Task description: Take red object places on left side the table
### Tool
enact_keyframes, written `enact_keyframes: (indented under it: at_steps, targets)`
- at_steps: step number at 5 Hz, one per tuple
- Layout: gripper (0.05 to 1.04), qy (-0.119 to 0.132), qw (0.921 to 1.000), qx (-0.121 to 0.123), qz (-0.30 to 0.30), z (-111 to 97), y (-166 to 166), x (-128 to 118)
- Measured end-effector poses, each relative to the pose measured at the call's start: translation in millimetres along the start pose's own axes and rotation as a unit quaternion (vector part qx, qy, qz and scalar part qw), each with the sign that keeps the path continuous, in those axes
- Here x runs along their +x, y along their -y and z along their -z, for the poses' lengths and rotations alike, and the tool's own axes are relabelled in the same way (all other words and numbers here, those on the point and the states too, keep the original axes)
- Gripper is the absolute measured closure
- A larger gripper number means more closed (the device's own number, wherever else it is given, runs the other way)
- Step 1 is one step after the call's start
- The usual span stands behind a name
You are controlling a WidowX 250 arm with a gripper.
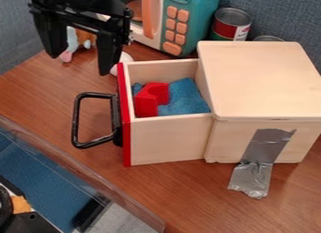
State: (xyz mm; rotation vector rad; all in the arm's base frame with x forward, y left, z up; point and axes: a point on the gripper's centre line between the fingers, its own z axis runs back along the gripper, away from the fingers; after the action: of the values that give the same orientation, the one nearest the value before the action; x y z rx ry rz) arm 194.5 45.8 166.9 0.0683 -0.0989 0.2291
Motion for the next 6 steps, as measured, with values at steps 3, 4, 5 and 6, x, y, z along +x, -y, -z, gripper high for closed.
enact_keyframes:
  at_steps: [3, 4, 5, 6]
  targets:
    - [0.083, -0.008, 0.9998, -0.006, 0.015, 30.9, -6.6, 21.1]
    - [0.083, -0.005, 0.9997, -0.01, 0.022, 47.9, -8.3, 32.2]
    - [0.083, -0.011, 0.9991, -0.029, 0.029, 61.4, -2.1, 38.0]
    - [0.083, -0.006, 0.9983, -0.036, 0.046, 64.0, 13.1, 46.4]
